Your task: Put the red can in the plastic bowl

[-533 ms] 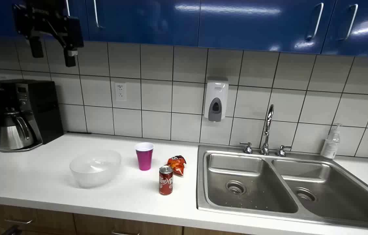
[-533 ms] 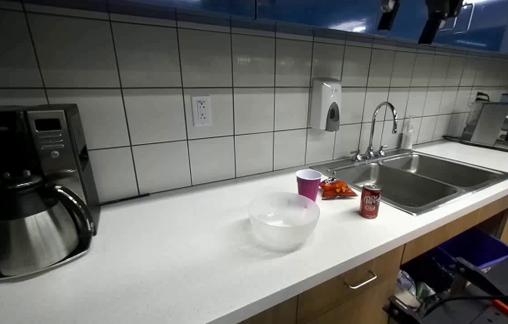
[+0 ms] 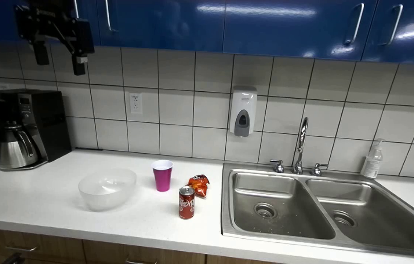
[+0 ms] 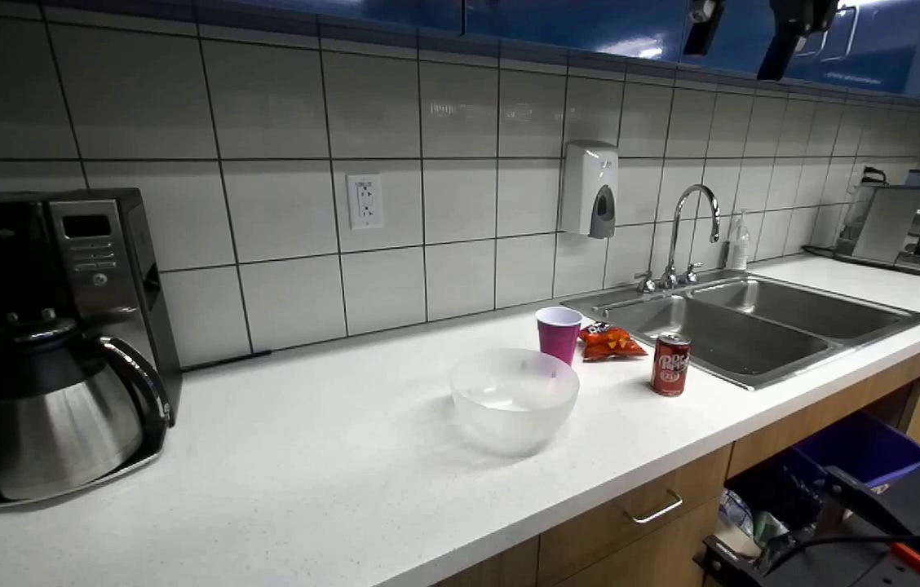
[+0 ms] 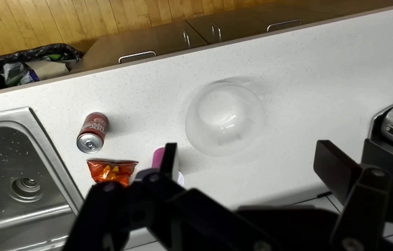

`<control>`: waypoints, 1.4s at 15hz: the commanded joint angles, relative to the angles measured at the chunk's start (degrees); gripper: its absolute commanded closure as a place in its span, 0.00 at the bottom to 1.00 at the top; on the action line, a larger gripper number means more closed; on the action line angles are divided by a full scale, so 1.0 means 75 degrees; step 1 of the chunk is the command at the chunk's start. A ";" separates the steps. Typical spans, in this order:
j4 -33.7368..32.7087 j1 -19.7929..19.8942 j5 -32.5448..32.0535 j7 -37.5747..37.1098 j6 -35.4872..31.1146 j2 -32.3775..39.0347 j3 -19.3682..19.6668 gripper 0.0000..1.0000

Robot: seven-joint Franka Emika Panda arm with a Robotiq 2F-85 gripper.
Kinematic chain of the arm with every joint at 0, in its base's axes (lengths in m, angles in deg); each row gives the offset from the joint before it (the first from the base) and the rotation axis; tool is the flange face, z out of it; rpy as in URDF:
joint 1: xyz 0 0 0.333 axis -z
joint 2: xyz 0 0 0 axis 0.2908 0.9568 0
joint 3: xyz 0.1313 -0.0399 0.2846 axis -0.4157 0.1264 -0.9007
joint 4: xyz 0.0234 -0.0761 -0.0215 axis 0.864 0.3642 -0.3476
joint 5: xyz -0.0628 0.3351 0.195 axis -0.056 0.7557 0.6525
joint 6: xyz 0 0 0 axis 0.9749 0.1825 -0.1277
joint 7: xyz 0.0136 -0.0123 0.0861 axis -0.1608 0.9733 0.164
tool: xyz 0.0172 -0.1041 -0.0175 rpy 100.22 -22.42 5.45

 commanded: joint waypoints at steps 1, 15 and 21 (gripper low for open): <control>-0.0014 0.0103 0.0065 0.0066 0.0017 0.0014 -0.0069 0.00; 0.1039 0.0360 -0.0351 0.0561 -0.0861 0.0172 0.0287 0.00; 0.1922 0.0758 -0.0967 0.1209 -0.1914 0.0699 0.0835 0.00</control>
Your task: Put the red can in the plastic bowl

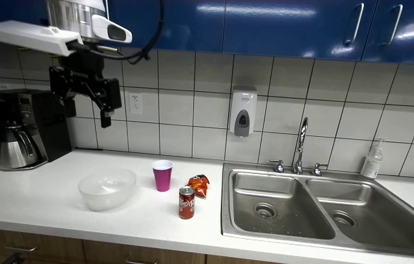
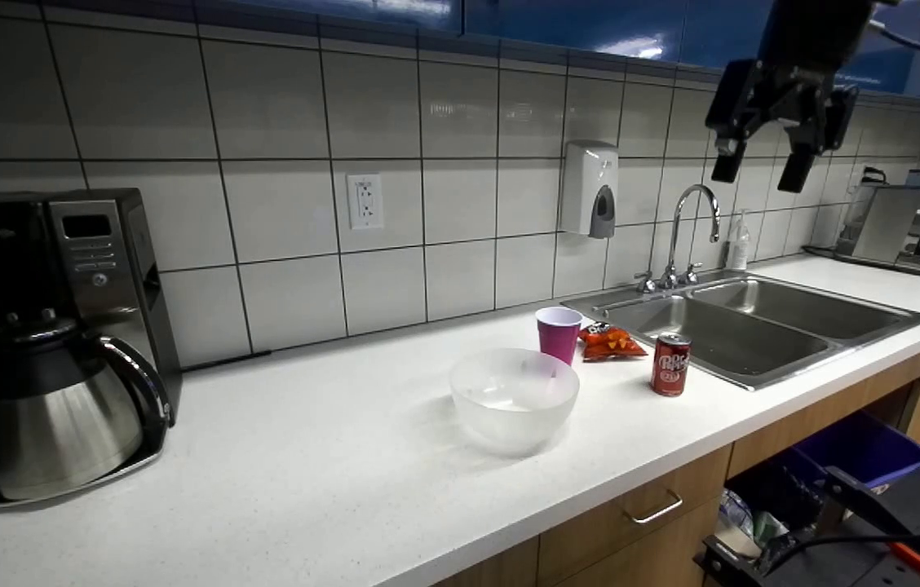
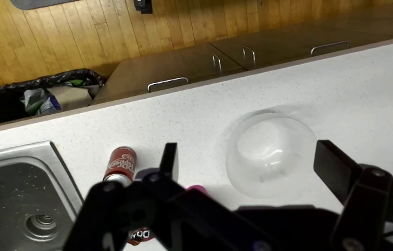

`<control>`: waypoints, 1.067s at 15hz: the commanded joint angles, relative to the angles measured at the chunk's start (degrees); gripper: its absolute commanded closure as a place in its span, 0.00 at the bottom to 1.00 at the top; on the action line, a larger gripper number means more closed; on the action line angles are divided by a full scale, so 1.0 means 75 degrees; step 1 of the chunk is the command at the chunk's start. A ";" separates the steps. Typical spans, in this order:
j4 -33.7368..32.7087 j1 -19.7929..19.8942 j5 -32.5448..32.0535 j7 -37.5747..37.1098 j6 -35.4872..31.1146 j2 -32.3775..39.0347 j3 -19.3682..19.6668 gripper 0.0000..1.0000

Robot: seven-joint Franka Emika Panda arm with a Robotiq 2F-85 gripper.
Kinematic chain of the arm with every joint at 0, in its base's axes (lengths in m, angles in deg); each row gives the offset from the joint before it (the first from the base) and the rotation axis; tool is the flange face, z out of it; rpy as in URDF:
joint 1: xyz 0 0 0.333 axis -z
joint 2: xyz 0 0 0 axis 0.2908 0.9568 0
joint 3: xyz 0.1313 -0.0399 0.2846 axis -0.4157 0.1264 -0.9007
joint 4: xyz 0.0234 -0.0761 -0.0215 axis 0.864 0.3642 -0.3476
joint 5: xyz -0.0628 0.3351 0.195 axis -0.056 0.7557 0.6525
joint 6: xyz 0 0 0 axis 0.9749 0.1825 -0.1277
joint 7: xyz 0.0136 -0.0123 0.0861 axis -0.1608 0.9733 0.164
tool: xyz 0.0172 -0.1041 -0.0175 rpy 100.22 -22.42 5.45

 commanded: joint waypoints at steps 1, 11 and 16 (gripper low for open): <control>0.0519 0.0352 -0.0351 0.0483 -0.0797 0.0307 0.0170 0.00; 0.0361 0.0410 -0.0201 0.1548 -0.3467 0.2500 0.1044 0.00; 0.0301 0.0292 0.0185 0.1885 -0.4658 0.3703 0.1280 0.00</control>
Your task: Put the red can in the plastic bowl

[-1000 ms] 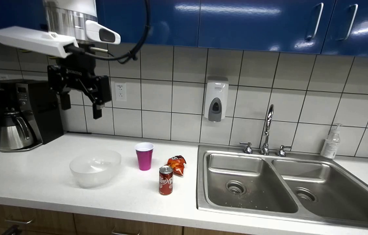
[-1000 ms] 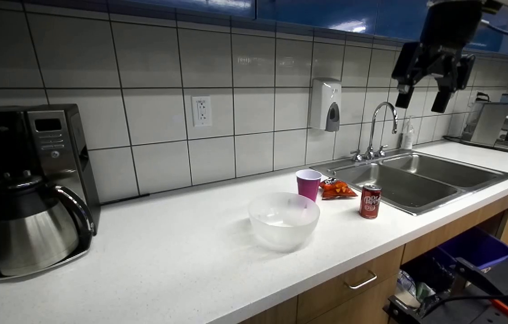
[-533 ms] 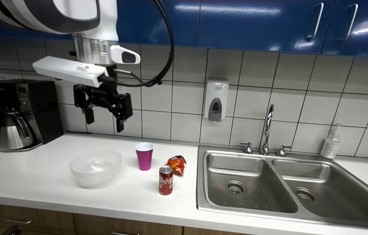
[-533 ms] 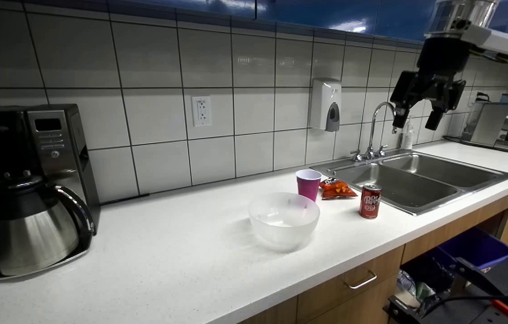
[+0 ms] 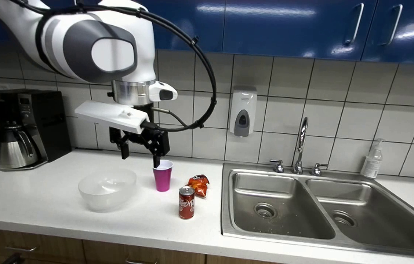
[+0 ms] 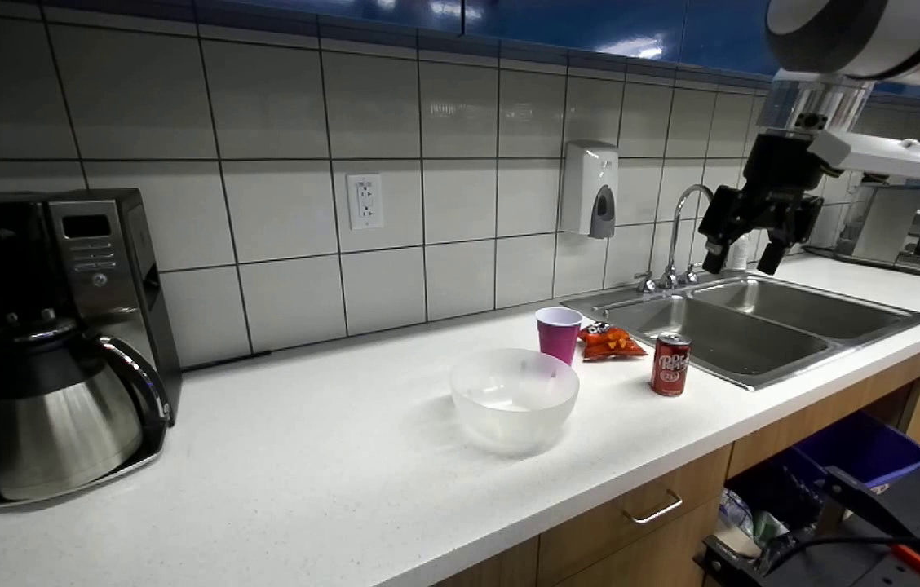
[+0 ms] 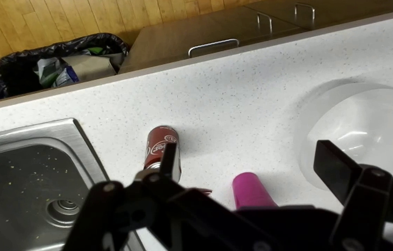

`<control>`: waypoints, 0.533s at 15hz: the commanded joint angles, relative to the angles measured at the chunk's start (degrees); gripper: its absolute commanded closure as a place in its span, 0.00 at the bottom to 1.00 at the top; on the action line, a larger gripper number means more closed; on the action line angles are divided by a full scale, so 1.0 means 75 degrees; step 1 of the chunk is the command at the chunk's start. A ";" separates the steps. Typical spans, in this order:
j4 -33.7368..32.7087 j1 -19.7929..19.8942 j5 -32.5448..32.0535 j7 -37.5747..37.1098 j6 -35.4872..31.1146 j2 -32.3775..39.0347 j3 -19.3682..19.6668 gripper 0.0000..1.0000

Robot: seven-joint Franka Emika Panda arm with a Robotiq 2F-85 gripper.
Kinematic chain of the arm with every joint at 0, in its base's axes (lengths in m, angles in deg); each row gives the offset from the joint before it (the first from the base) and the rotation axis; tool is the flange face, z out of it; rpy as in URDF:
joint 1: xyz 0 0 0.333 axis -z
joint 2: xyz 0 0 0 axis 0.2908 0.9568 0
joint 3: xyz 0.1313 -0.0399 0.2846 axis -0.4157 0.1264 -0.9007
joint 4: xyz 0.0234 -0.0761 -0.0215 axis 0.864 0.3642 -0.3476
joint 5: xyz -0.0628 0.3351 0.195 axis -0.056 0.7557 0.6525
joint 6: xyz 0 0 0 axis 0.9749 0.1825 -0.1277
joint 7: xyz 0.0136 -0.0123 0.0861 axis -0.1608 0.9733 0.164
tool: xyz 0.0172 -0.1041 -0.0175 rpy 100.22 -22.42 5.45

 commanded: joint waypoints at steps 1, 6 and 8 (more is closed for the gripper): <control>-0.0140 -0.0052 0.0430 0.0380 -0.0852 0.0942 0.0064 0.00; -0.0763 -0.0172 0.1144 0.0475 -0.1434 0.2303 0.0024 0.00; -0.1242 -0.0119 0.1364 0.0413 -0.1315 0.2885 -0.0079 0.00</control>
